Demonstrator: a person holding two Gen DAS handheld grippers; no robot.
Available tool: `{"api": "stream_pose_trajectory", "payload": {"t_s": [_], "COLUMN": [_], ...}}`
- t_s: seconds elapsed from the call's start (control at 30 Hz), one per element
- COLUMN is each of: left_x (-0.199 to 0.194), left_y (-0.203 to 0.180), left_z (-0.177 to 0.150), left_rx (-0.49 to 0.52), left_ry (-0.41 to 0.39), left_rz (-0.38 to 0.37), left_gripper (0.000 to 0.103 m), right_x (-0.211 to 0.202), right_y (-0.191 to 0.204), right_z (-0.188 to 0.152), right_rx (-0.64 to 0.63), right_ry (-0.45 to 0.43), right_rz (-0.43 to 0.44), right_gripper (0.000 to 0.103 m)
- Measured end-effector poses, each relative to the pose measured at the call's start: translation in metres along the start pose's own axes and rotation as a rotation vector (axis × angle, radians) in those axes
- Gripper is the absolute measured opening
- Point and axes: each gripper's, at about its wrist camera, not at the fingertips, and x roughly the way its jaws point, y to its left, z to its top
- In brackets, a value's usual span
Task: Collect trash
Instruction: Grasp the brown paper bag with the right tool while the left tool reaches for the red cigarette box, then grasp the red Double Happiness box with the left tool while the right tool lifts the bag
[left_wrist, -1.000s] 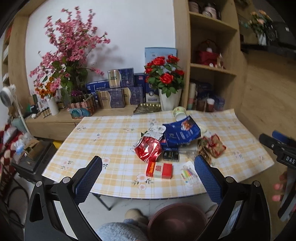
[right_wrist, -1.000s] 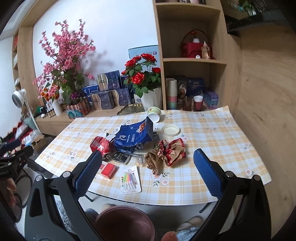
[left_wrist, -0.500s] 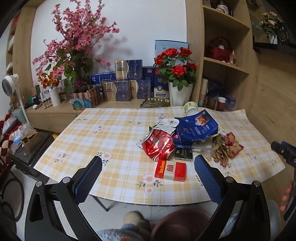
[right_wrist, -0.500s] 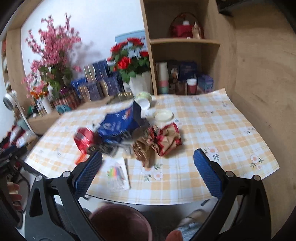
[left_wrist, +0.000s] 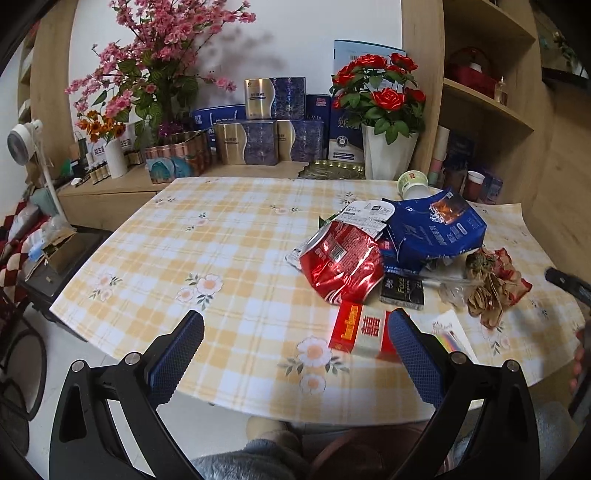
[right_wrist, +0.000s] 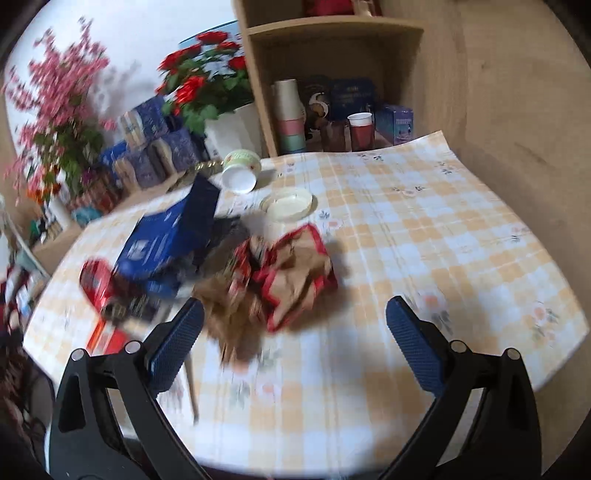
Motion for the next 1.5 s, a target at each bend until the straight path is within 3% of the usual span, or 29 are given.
{"api": "stream_pose_trajectory", "payload": {"t_s": [0.13, 0.27, 0.33, 0.37, 0.4, 0.47, 0.53, 0.6, 0.7, 0.73, 0.8, 0.9, 1.1, 1.27, 1.37, 1.5], "left_x": [0.014, 0.023, 0.026, 0.027, 0.027, 0.026, 0.026, 0.027, 0.027, 0.027, 0.027, 0.03, 0.047, 0.072, 0.096, 0.118], "left_y": [-0.004, -0.006, -0.007, -0.008, -0.01, -0.013, -0.017, -0.021, -0.027, -0.028, -0.03, -0.029, -0.033, -0.058, -0.07, -0.078], "left_z": [0.002, -0.001, -0.002, -0.003, -0.004, -0.005, -0.005, -0.005, -0.007, -0.008, -0.01, -0.012, -0.016, -0.022, -0.025, -0.027], "left_rx": [0.013, 0.026, 0.028, 0.033, 0.039, 0.061, 0.075, 0.079, 0.078, 0.077, 0.074, 0.039, -0.019, 0.095, 0.183, 0.227], "left_ry": [0.009, 0.028, 0.032, 0.031, 0.027, 0.016, 0.017, 0.023, 0.028, 0.029, 0.031, 0.059, 0.155, 0.128, 0.164, 0.201], "left_rz": [0.0, -0.007, -0.023, -0.029, -0.031, -0.039, -0.055, -0.072, -0.094, -0.103, -0.109, -0.147, -0.277, -0.35, -0.304, -0.268], "left_gripper": [0.098, 0.098, 0.097, 0.097, 0.096, 0.093, 0.092, 0.092, 0.092, 0.092, 0.092, 0.092, 0.093, 0.097, 0.097, 0.097], "right_x": [0.048, 0.094, 0.107, 0.114, 0.119, 0.119, 0.117, 0.119, 0.122, 0.124, 0.129, 0.112, 0.044, 0.01, -0.005, -0.011], "right_y": [-0.008, -0.019, -0.025, -0.028, -0.029, -0.028, -0.026, -0.025, -0.025, -0.025, -0.028, -0.031, -0.037, -0.049, -0.056, -0.062], "right_z": [0.017, 0.028, 0.029, 0.028, 0.025, 0.021, 0.02, 0.021, 0.019, 0.019, 0.014, 0.011, -0.013, -0.029, -0.028, -0.034], "right_rx": [0.024, 0.125, 0.172, 0.192, 0.195, 0.17, 0.151, 0.136, 0.109, 0.109, 0.136, 0.193, 0.321, 0.377, 0.335, 0.307], "right_ry": [0.036, 0.1, 0.127, 0.148, 0.17, 0.177, 0.182, 0.208, 0.201, 0.201, 0.227, 0.18, 0.008, -0.051, -0.097, -0.138], "right_rz": [0.01, 0.095, 0.115, 0.13, 0.129, 0.124, 0.134, 0.115, 0.08, 0.089, 0.142, 0.166, 0.18, 0.175, 0.159, 0.142], "right_gripper": [0.097, 0.096, 0.09, 0.08, 0.074, 0.074, 0.077, 0.088, 0.091, 0.089, 0.074, 0.067, 0.067, 0.067, 0.067, 0.067]}}
